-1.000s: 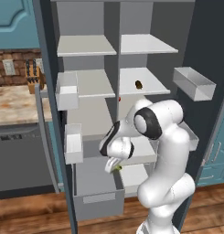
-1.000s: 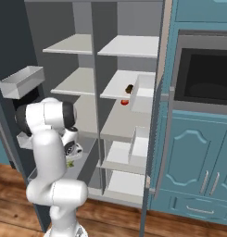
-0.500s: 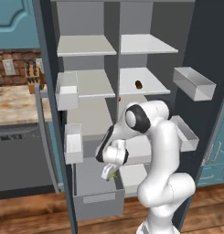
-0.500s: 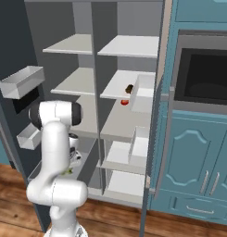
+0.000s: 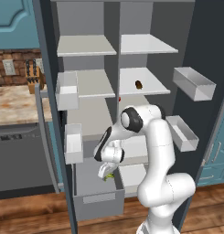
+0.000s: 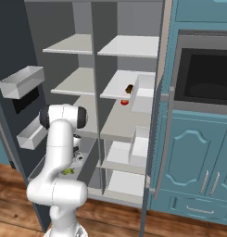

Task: Take the broccoli and sweet potato from the fridge shelf and place them in the freezer drawer to begin freezing them.

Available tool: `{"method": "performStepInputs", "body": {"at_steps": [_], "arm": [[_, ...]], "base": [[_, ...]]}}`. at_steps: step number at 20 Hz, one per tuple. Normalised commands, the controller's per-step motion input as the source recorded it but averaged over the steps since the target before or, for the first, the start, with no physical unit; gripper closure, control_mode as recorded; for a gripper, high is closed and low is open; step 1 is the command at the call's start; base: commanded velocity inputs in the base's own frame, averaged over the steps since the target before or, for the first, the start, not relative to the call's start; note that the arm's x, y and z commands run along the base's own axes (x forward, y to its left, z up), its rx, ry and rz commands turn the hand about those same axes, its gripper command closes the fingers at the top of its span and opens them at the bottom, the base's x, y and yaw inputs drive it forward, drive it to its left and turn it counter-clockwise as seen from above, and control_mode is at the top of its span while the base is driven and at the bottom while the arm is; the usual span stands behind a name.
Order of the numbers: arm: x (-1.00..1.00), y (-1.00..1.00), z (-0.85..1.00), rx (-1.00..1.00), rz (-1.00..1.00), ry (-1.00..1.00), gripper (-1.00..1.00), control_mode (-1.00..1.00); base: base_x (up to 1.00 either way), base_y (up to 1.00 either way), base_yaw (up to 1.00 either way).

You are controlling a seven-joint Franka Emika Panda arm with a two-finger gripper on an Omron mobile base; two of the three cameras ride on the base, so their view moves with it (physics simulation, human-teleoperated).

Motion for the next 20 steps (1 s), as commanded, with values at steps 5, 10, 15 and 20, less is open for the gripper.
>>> {"method": "performStepInputs", "body": {"at_steps": [5,10,15,20], "arm": [[0.23,0.14,-0.55,0.0,0.0,0.09,1.0,-1.0],[0.0,0.19,-0.68,0.0,0.0,0.02,1.0,-1.0],[0.0,0.11,-0.63,0.0,0.0,0.01,1.0,-1.0],[-0.01,0.16,-0.55,0.0,0.0,0.03,1.0,-1.0]], "base": [[0.0,0.0,0.0],[0.0,0.0,0.0],[0.0,0.0,0.0],[0.0,0.0,0.0]]}}
